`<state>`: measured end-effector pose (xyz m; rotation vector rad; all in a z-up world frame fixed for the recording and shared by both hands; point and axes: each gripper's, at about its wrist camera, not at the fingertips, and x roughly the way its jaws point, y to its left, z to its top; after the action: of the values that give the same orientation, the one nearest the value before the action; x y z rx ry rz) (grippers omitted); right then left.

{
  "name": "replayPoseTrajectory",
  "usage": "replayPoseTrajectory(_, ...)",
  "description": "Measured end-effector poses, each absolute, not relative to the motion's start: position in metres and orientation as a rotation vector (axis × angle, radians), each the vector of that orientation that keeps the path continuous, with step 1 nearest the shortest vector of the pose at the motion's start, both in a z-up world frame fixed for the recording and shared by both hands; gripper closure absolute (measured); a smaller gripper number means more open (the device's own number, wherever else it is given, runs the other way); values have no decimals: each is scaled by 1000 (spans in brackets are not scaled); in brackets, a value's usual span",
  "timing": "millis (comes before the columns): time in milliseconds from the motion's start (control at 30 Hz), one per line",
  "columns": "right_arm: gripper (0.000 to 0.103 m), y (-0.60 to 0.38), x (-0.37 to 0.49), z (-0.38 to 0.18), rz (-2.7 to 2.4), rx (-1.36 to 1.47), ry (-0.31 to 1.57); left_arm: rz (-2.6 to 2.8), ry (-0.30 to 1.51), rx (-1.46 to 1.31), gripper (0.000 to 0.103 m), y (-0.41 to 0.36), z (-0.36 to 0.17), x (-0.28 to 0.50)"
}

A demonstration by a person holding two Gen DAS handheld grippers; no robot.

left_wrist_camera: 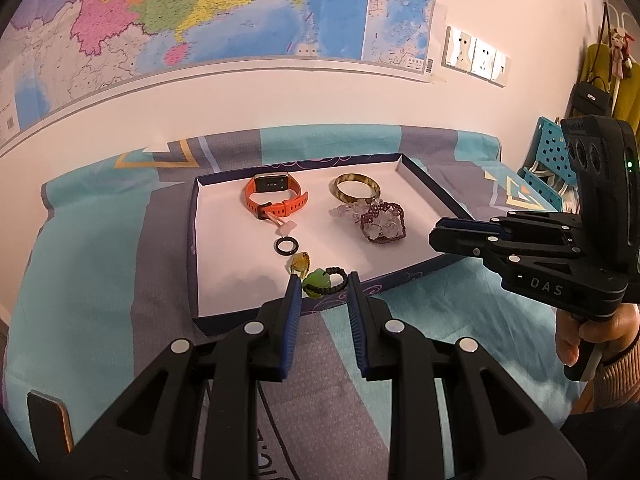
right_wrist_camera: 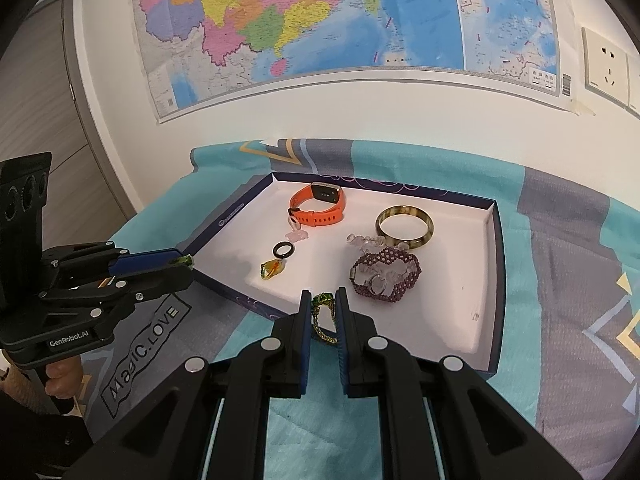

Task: Organize jewelry
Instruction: 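Carry the green-stone ring and gold ring over the box interior with both tools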

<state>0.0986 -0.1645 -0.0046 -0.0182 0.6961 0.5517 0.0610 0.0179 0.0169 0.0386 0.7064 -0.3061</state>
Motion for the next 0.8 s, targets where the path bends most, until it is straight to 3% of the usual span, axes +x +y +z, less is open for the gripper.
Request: replayPoseTrajectory(800,93,-162,114,-2,545,-26,695,-283,701,40,80,20,19,76)
